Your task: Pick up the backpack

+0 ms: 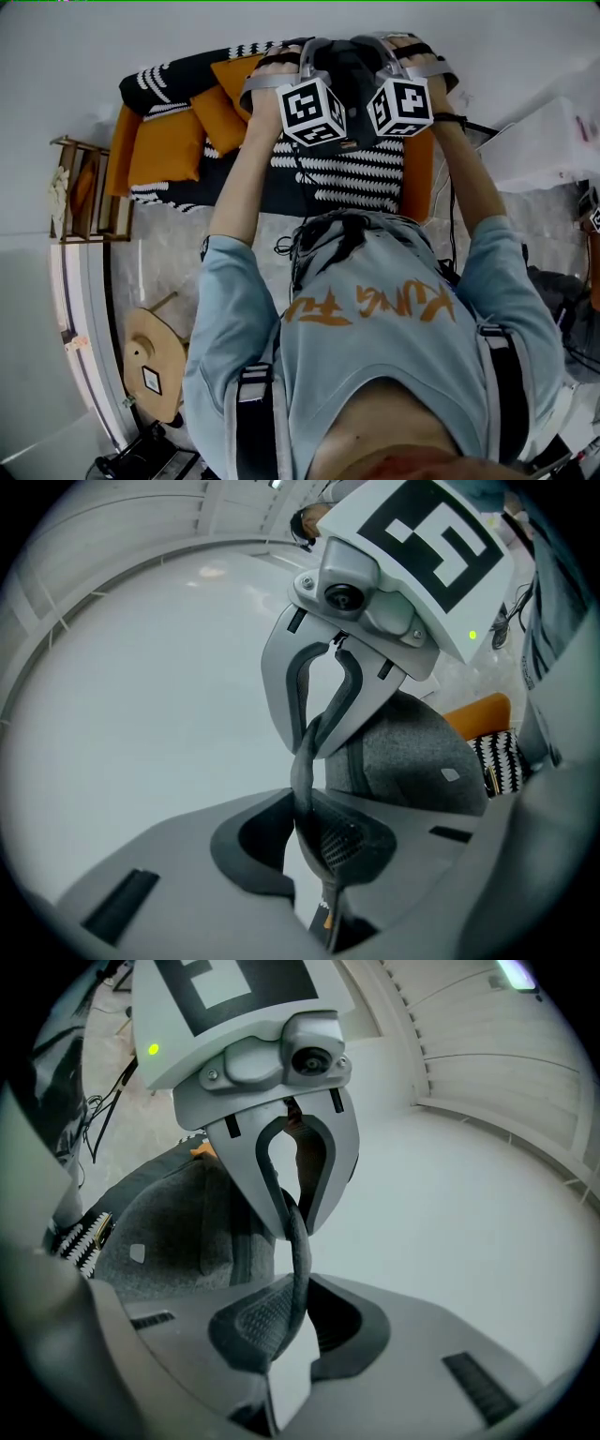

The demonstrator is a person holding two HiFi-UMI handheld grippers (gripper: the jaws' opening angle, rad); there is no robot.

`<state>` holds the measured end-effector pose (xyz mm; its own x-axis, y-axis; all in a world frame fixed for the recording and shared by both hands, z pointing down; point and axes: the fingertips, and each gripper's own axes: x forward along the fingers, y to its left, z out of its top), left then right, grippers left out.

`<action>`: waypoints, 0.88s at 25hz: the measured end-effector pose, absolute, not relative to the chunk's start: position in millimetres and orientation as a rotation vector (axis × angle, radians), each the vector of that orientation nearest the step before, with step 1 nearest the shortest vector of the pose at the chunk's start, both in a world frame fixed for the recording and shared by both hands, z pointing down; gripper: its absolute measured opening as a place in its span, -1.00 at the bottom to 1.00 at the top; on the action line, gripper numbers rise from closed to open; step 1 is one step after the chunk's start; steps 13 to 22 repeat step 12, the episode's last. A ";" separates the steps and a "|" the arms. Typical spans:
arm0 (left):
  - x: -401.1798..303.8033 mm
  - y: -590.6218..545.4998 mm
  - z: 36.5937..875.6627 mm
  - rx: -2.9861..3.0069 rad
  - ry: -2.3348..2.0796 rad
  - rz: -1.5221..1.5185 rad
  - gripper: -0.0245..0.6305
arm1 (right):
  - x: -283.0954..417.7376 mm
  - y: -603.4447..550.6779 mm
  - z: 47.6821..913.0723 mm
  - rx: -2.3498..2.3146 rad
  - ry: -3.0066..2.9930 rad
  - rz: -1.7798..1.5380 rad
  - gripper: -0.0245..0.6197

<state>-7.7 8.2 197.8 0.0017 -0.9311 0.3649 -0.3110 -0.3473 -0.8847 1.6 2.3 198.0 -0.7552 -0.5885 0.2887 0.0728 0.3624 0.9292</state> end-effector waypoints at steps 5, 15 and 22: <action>-14.1 10.4 201.1 -1.704 1.287 -1.370 -0.77 | -4.8 4.8 200.6 0.438 -1.997 -1.440 -0.77; -21.2 10.4 206.4 -1.707 1.278 -1.377 -0.77 | -12.0 4.5 205.6 0.417 -1.978 -1.446 -0.76; -21.2 10.4 206.4 -1.707 1.278 -1.377 -0.77 | -12.0 4.5 205.6 0.417 -1.978 -1.446 -0.76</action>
